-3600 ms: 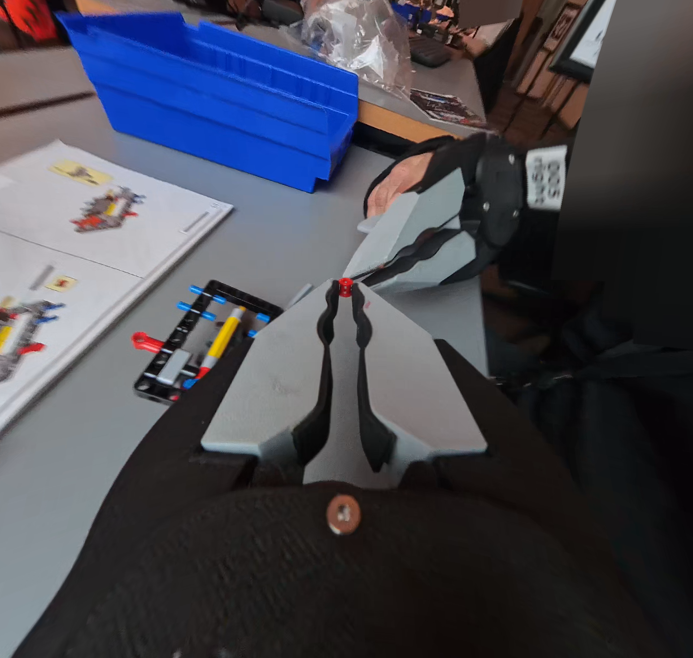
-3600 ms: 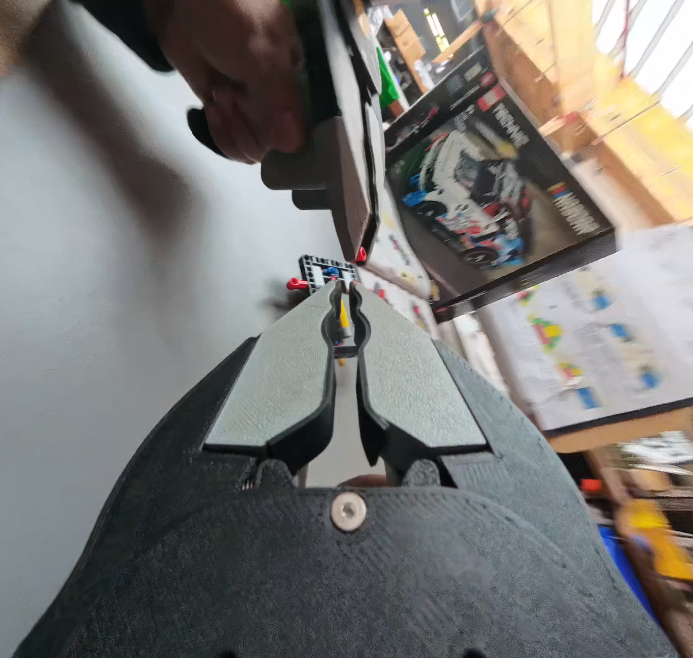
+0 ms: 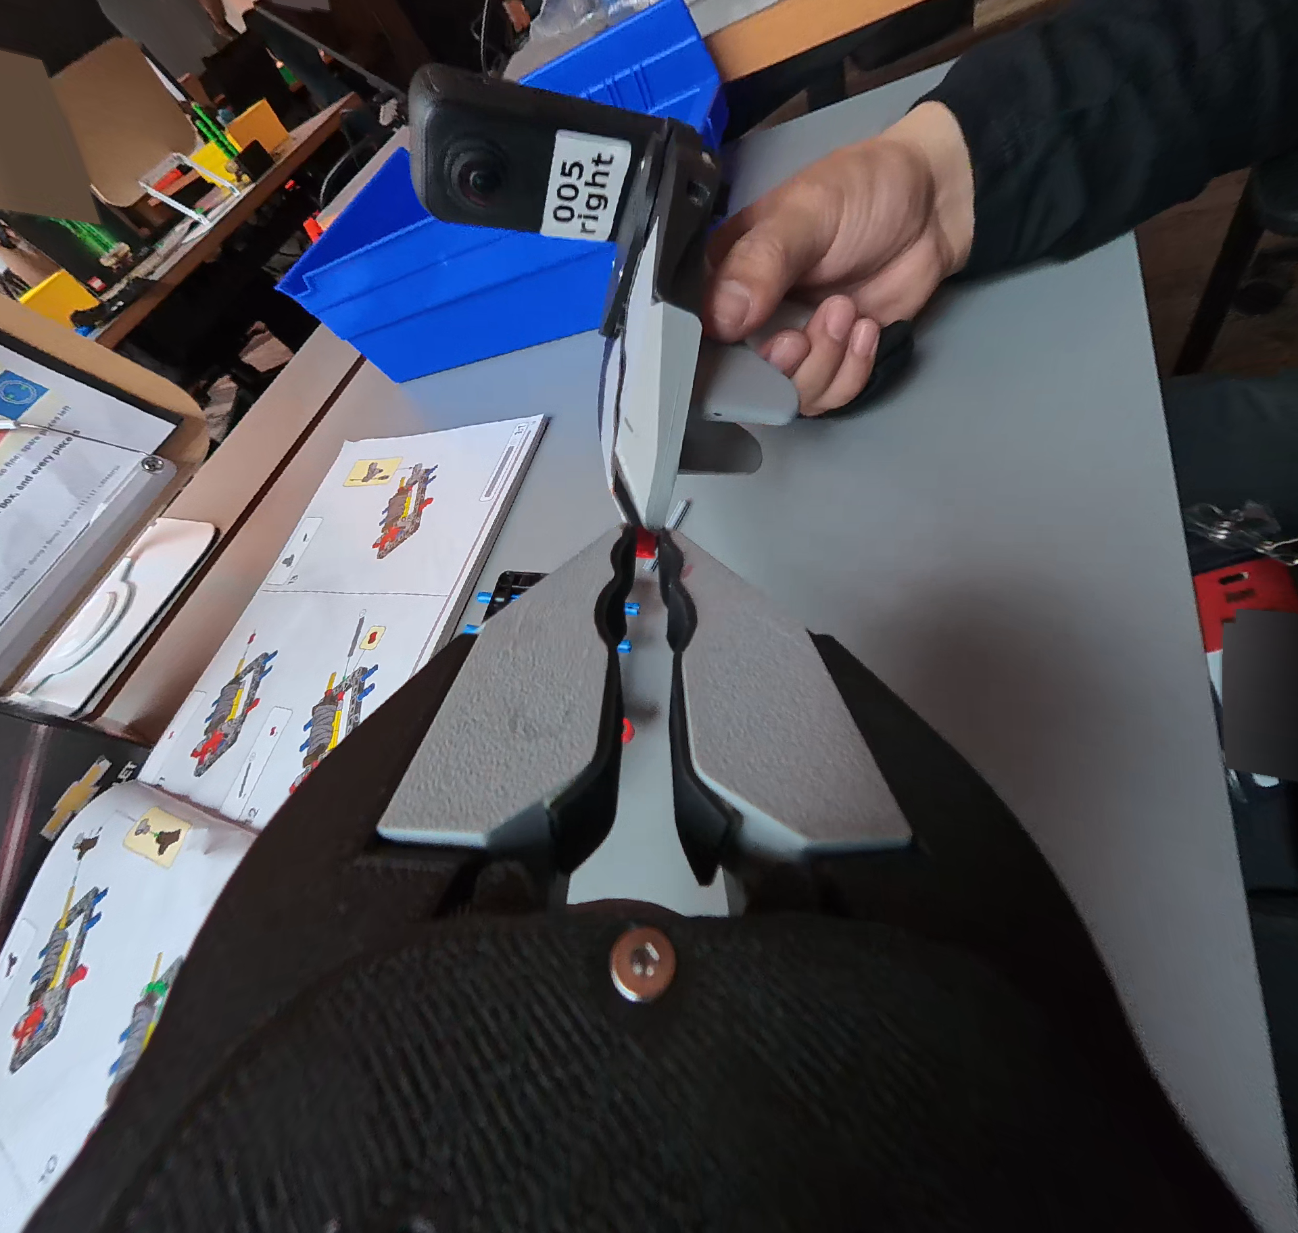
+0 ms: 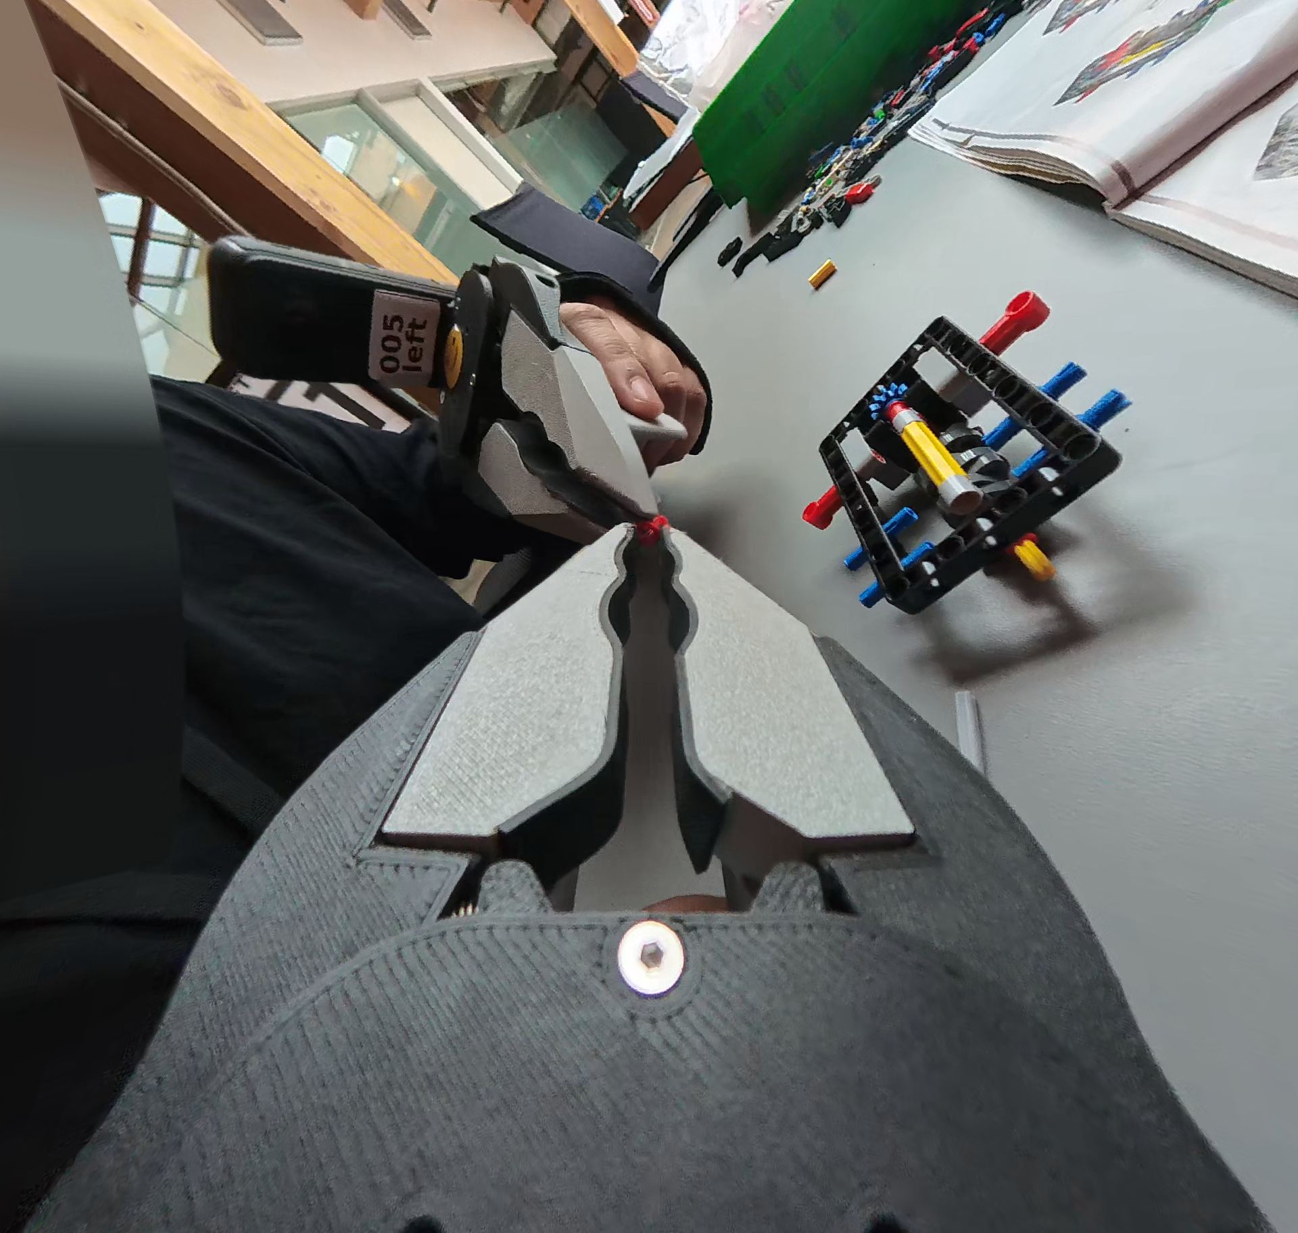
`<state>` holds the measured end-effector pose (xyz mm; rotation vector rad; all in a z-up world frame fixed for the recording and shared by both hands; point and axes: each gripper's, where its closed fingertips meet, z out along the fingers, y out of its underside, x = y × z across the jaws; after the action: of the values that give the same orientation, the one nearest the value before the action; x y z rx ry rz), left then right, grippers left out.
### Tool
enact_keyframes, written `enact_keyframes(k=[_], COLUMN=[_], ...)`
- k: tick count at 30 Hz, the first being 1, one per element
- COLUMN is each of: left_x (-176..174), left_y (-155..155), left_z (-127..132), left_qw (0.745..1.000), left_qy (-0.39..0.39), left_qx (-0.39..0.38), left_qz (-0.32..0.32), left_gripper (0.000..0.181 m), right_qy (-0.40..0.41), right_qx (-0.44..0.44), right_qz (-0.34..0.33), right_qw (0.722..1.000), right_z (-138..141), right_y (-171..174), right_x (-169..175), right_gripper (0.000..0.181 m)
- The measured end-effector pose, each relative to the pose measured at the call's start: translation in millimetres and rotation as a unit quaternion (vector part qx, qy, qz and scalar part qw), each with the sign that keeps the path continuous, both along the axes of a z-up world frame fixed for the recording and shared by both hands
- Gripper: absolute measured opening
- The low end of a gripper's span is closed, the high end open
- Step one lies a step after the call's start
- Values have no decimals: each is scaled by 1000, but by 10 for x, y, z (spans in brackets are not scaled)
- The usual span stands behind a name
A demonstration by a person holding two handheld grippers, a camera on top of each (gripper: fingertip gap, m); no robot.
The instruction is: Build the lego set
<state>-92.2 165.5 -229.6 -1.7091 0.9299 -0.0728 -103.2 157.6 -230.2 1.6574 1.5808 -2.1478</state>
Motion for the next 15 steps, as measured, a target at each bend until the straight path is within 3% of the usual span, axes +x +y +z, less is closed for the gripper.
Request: enact_keyframes(k=[15], left_x=[-44], left_y=[32], left_z=[-165], left_qw=[997], left_qy=[78], left_qx=[11], left_qz=[17], left_gripper=[3], right_qy=[-6], right_qx=[131], right_qz=[-29], right_qw=[991], right_z=[-144], right_y=[13], right_x=[-23], right_gripper=[2])
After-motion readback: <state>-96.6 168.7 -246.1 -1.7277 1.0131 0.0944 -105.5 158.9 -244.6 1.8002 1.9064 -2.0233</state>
